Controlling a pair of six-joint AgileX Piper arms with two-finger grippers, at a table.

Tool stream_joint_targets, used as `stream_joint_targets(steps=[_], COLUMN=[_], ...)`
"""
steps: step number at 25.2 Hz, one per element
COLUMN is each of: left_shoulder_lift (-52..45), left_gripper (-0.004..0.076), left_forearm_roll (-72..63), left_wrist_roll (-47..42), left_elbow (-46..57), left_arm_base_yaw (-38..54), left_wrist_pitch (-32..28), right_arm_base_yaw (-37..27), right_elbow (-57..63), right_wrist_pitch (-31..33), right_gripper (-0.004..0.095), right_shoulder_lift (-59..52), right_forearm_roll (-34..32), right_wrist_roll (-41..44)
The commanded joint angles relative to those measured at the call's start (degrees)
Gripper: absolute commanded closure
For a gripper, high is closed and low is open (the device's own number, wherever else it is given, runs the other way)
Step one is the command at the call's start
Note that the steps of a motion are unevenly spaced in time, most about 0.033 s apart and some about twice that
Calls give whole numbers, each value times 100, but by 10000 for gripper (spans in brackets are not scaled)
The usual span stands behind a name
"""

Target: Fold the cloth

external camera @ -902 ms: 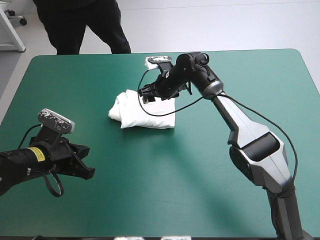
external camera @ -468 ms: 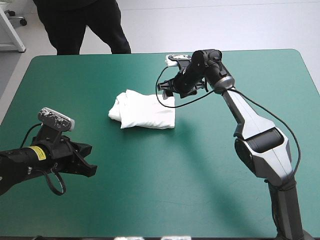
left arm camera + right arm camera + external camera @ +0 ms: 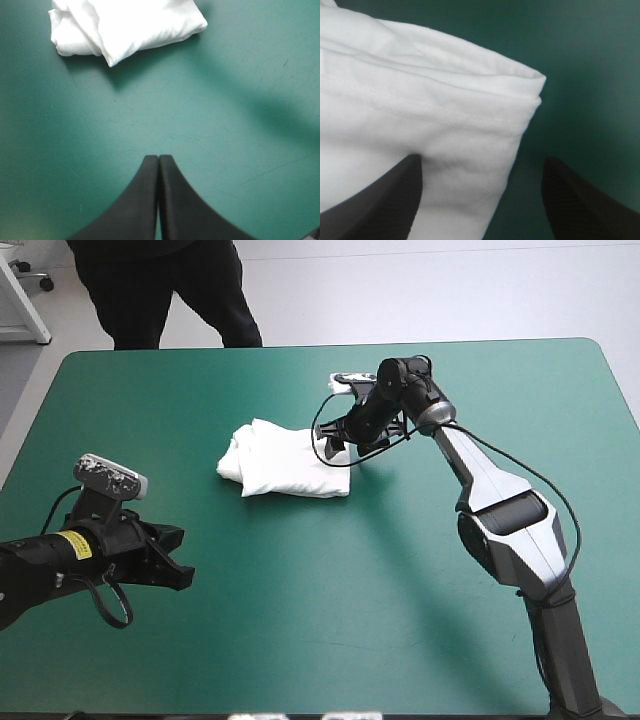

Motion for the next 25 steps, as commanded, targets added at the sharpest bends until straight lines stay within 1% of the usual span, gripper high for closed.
stream_joint_targets(steps=[1, 4, 5, 6, 7, 9, 10, 13, 14, 16, 17, 23, 25], left_shoulder_lift=[-8, -8, -8, -8, -8, -8, -8, 1, 1, 1, 1, 1, 1], left_gripper=[733, 733, 733, 733, 733, 733, 733, 733, 733, 733, 733, 733, 733], left_forearm_roll=[-112, -89, -77, -39, -28, -18, -18, -18, -18, -18, -47, -50, -50], left_wrist_roll=[-48, -48, -48, -62, -75, -75, -75, -242, -333, -346, -346, -346, -346], left_elbow=[-135, -135, -135, -135, -135, -135, -135, -135, -135, -135, -135, -135, -135], left_arm_base_yaw=[1, 1, 1, 1, 1, 1, 1, 1, 1, 1, 1, 1, 1], left_wrist_pitch=[-302, -302, -302, -302, -302, -302, -302, -302, -302, -302, -302, -302, -292], right_arm_base_yaw=[-10, -10, -2, -2, 3, 3, 3, -9, -9, -9, -33, -313, -451], right_elbow=[-140, -140, -140, -140, -140, -140, -140, -150, -150, -150, -150, -106, 176], right_wrist_pitch=[35, 35, 35, 35, 24, 24, 14, -82, -5, 34, 34, 45, 45], right_gripper=[278, 291, 332, 393, 530, 766, 912, 924, 924, 923, 923, 923, 923], right_shoulder_lift=[-221, -87, -54, -42, -43, -43, -66, -66, -66, -93, -180, -568, -794], right_forearm_roll=[264, 687, 771, 828, 839, 851, 860, 780, 638, 198, -102, -415, -504], right_wrist_roll=[-117, -298, -330, -370, -433, -593, -897, -1130, -1116, -817, -691, -518, -513])
